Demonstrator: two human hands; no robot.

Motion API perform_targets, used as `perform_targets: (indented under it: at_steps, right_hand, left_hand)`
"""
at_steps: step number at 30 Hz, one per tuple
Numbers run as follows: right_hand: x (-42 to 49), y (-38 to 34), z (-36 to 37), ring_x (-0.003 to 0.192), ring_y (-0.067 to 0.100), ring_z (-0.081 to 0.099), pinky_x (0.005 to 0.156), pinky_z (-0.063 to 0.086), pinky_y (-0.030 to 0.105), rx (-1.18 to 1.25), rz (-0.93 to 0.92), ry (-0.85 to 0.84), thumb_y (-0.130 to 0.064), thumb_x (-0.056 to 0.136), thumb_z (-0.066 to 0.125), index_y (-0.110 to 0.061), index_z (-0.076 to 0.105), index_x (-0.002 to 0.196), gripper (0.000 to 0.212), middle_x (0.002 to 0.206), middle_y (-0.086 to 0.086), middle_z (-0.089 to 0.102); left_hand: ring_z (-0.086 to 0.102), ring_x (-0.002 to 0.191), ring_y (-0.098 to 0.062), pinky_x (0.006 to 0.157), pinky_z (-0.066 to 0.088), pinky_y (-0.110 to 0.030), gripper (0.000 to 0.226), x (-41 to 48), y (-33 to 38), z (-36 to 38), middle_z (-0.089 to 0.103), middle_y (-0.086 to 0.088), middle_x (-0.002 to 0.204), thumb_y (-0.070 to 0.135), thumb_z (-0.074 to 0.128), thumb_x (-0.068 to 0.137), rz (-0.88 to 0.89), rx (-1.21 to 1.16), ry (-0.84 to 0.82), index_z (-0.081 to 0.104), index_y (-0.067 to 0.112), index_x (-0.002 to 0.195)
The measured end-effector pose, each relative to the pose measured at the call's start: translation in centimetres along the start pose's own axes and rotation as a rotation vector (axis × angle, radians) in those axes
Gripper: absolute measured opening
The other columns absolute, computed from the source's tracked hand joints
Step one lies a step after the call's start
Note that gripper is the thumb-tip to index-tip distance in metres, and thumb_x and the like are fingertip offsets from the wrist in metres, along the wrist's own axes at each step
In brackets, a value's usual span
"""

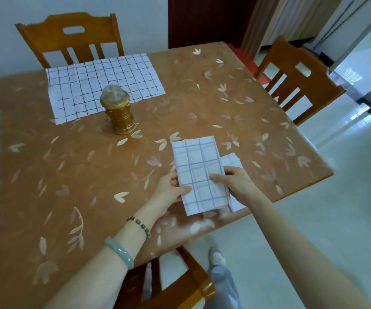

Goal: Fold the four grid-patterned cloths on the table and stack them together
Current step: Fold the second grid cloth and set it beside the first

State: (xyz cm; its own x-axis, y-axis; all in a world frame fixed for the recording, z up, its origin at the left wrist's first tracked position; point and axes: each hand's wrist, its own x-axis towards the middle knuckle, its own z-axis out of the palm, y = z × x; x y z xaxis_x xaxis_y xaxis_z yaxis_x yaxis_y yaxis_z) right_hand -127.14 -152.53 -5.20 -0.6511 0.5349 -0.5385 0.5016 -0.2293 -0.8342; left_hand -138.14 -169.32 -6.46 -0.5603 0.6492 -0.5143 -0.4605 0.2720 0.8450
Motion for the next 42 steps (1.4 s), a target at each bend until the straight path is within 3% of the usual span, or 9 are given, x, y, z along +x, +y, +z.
perform_targets:
  at_steps: [10,14,17,21,24,28,33,38,42]
  right_hand:
    - [5.7,3.2,-17.8,0.082,0.028,0.07,0.075,0.059,0.042,-0.07,0.05,0.05,-0.005,0.073,0.077,0.0,0.072,0.085,0.014,0.09,0.013,0.073]
    - [7.7,4.2,-22.1,0.072,0.021,0.067,0.058,0.055,0.029,-0.109,0.109,0.072,0.0,0.078,0.071,0.007,0.068,0.095,0.019,0.087,0.012,0.069]
    - [9.4,4.5,-24.2,0.067,0.015,0.066,0.057,0.053,0.024,-0.223,0.103,0.066,0.002,0.078,0.07,-0.002,0.067,0.076,0.005,0.078,0.009,0.068]
    - [11.0,4.6,-25.1,0.046,-0.001,0.058,0.04,0.042,0.008,-0.325,0.11,0.031,0.006,0.079,0.065,-0.014,0.058,0.059,0.03,0.059,-0.008,0.061]
    - [11.9,4.8,-25.2,0.053,0.006,0.056,0.04,0.039,0.008,-0.394,0.105,0.032,0.003,0.077,0.068,-0.016,0.058,0.056,0.031,0.056,-0.011,0.06]
    - [12.2,4.6,-24.8,0.052,0.009,0.053,0.039,0.034,0.013,-0.485,0.126,0.033,-0.003,0.077,0.07,-0.014,0.051,0.051,0.034,0.048,-0.01,0.054]
    - [12.2,4.4,-23.8,0.039,0.008,0.034,0.042,0.027,0.021,-0.564,0.11,0.042,-0.006,0.075,0.073,-0.016,0.033,0.046,0.05,0.037,-0.01,0.035]
    - [12.2,4.5,-23.5,0.045,0.011,0.039,0.044,0.029,0.022,-0.616,0.123,0.052,-0.008,0.077,0.071,-0.013,0.038,0.049,0.044,0.048,-0.003,0.041]
    - [12.3,4.6,-22.3,0.045,0.012,0.032,0.042,0.024,0.019,-0.59,0.107,0.022,-0.008,0.076,0.072,-0.014,0.033,0.05,0.047,0.049,-0.002,0.035]
  left_hand:
    - [0.063,0.081,-0.016,0.07,0.058,-0.031,0.027,7.1,-2.4,17.3,0.064,-0.013,0.102,-0.008,0.063,0.082,-0.033,0.203,0.152,0.056,0.015,0.094]
    - [0.065,0.082,-0.018,0.073,0.059,-0.031,0.021,9.5,-3.7,22.0,0.067,-0.009,0.095,0.003,0.069,0.08,-0.04,0.346,0.253,0.057,0.021,0.081]
    - [0.067,0.082,-0.022,0.076,0.057,-0.039,0.012,10.8,-4.5,24.1,0.068,-0.006,0.088,0.009,0.07,0.078,-0.043,0.42,0.292,0.061,0.014,0.085]
    - [0.063,0.079,-0.019,0.065,0.049,-0.025,0.01,12.1,-5.0,25.3,0.065,-0.001,0.08,0.011,0.069,0.08,-0.033,0.551,0.32,0.065,0.009,0.089]
    - [0.059,0.086,-0.019,0.065,0.043,-0.017,0.017,12.3,-5.3,25.1,0.063,-0.001,0.09,0.015,0.068,0.083,-0.04,0.611,0.324,0.063,0.01,0.098]
    - [0.041,0.122,-0.024,0.103,0.032,-0.03,0.042,11.8,-6.8,22.5,0.053,-0.004,0.127,0.033,0.063,0.088,0.16,1.04,0.316,0.056,0.015,0.125]
    - [0.001,0.148,-0.028,0.116,-0.007,-0.048,0.072,10.7,-9.4,21.0,0.007,-0.005,0.161,0.07,0.018,0.091,0.207,1.464,0.155,0.014,0.033,0.152]
    - [0.035,0.139,-0.034,0.112,0.01,-0.056,0.073,10.4,-11.0,19.9,0.035,-0.01,0.153,0.071,0.009,0.091,0.081,1.55,0.154,0.018,0.031,0.152]
    - [0.039,0.136,-0.035,0.108,0.014,-0.056,0.072,9.9,-11.1,18.5,0.04,-0.012,0.15,0.07,0.007,0.091,0.09,1.508,0.166,0.003,0.031,0.153]
